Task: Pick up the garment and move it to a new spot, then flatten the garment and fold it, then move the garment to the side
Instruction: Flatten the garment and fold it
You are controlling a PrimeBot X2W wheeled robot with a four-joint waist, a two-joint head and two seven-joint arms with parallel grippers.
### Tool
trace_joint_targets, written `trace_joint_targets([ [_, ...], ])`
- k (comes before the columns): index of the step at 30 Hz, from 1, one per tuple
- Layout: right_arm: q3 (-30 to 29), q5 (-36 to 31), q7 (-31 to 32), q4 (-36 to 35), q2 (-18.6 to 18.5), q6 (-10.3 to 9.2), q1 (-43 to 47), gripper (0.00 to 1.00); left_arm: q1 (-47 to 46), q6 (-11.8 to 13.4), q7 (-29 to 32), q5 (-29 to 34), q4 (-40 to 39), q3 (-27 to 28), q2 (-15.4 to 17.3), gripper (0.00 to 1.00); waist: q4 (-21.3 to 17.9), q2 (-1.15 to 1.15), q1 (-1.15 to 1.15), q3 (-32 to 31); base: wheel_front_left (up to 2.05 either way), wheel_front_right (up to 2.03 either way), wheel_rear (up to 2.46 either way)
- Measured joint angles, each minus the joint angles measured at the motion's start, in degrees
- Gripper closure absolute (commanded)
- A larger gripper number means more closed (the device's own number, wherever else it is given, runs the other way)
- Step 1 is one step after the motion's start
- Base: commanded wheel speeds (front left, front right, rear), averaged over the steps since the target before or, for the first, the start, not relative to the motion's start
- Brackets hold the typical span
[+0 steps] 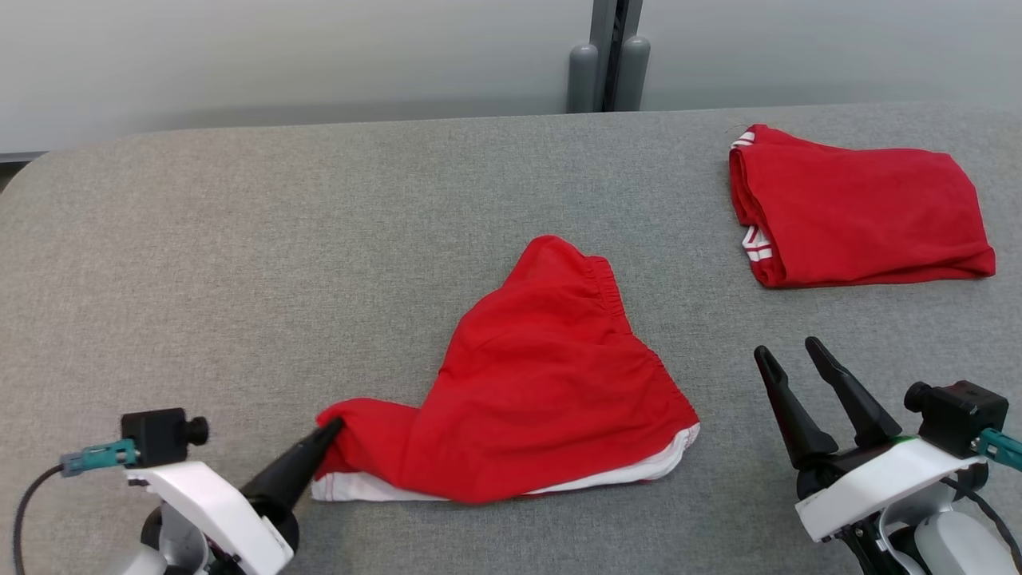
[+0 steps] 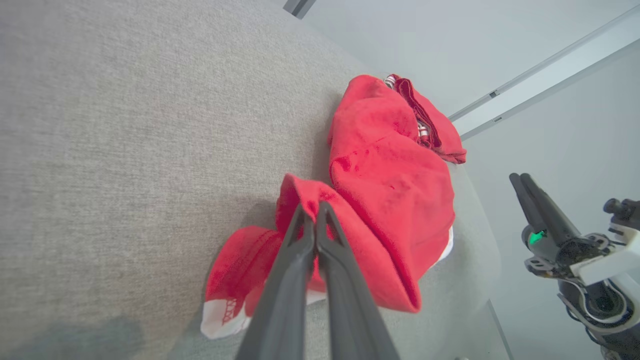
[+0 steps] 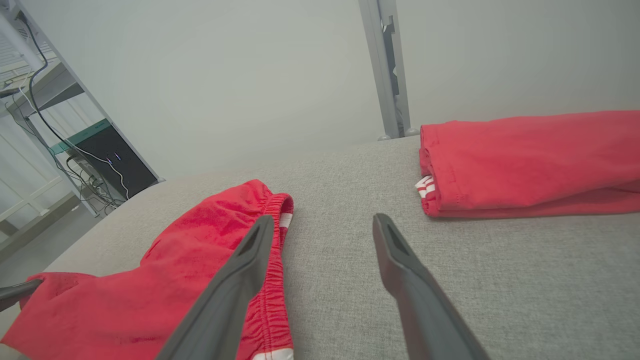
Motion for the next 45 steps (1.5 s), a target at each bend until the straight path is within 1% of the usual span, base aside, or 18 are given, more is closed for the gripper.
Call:
trace_joint_targets([
  [3, -0.05, -0.36, 0.0, 0.21, 0.11, 0.0, -0.03, 0.0, -0.5, 0.0, -1.76, -1.71, 2.29, 1.26, -1.04, 1.0, -0.16, 0.0, 0.0, 0.05, 0.0, 0.0, 0.0],
  [7, 0.1, -0.47, 0.01, 0.53, 0.33, 0.0, -0.27, 0.0, -1.7, 0.0, -2.09, -5.27, 7.61, 2.47, -4.63, 1.0, -0.47, 0.0, 0.0, 0.04, 0.0, 0.0, 0.0],
  [12, 0.88, -0.47, 0.19, 0.97, 0.58, 0.0, -0.58, 0.0, -3.58, 0.33, -2.98, -11.41, 15.17, 6.08, -9.23, 1.0, -1.2, 0.0, 0.0, -0.05, 0.0, 0.0, 0.0],
  [18, 0.98, -0.41, 0.21, 1.34, 0.46, 0.0, -0.63, 0.0, -4.81, 2.49, -3.47, -15.11, 22.09, 9.18, -10.87, 1.0, -2.18, 0.0, 0.0, -0.14, 0.0, 0.0, 0.0],
  [22, 1.05, -0.38, 0.37, 1.6, 0.45, 0.0, -0.63, 0.0, -5.75, 3.09, -3.55, -16.39, 25.3, 10.18, -12.25, 1.0, -2.59, 0.0, 0.0, -0.33, 0.0, 0.0, 0.0],
  [25, 1.07, -0.38, 0.38, 1.77, 0.49, 0.0, -0.64, 0.0, -6.05, 3.57, -4.34, -16.27, 27.97, 10.24, -12.65, 1.0, -2.68, 0.0, 0.0, -0.49, 0.0, 0.0, 0.0],
  [29, 1.13, -0.38, 0.41, 2.01, 0.55, 0.0, -0.8, 0.0, -7.59, 3.75, -5.5, -14.05, 30.96, 9.29, -13.15, 1.0, -2.72, 0.0, 0.0, -0.76, 0.0, 0.0, 0.0],
  [30, 1.18, -0.38, 0.41, 2.07, 0.56, 0.0, -0.92, 0.0, -7.85, 3.71, -5.59, -13.54, 31.49, 8.98, -13.23, 0.84, -2.71, 0.0, 0.0, -0.84, 0.0, 0.0, 0.0],
  [31, 1.19, -0.38, 0.41, 2.07, 0.56, 0.0, -0.99, 0.0, -8.0, 3.52, -5.81, -13.13, 31.85, 8.64, -13.27, 0.53, -2.69, 0.0, 0.0, -0.92, 0.0, 0.0, 0.0],
  [32, 1.18, -0.38, 0.4, 2.1, 0.56, 0.0, -1.0, 0.0, -8.05, 3.46, -6.1, -12.71, 32.11, 8.43, -13.26, 0.0, -2.65, 0.0, 0.0, -1.01, 0.0, 0.0, 0.0],
  [36, 1.08, -0.38, 0.4, 2.25, 0.56, 0.0, -0.91, 0.0, -8.26, 2.9, -6.84, -11.18, 32.36, 7.9, -12.94, 0.0, -2.35, 0.0, 0.0, -1.4, 0.0, 0.0, 0.0],
  [39, 1.04, -0.38, 0.4, 2.23, 0.56, 0.0, -0.83, 0.0, -8.34, 2.64, -7.89, -9.71, 31.97, 7.34, -12.04, 0.0, -2.01, 0.0, 0.0, -1.71, 0.0, 0.0, 0.0],
  [41, 1.05, -0.38, 0.36, 2.18, 0.58, 0.0, -0.76, 0.0, -8.46, 2.47, -9.12, -8.43, 31.3, 7.03, -11.22, 0.0, -1.77, 0.0, 0.0, -1.91, 0.0, 0.0, 0.0],
  [43, 1.14, -0.4, 0.22, 2.11, 0.56, 0.0, -0.51, 0.0, -8.7, 2.4, -11.26, -5.06, 29.87, 5.77, -9.68, 0.0, -1.56, 0.0, 0.0, -2.12, 0.0, 0.0, 0.0],
  [45, 1.26, -0.54, -0.2, 1.96, 0.53, 0.0, -0.41, 0.0, -9.04, 2.4, -13.12, -3.03, 28.13, 5.41, -8.45, 0.0, -1.37, 0.0, 0.0, -2.32, 0.0, 0.0, 0.0],
])
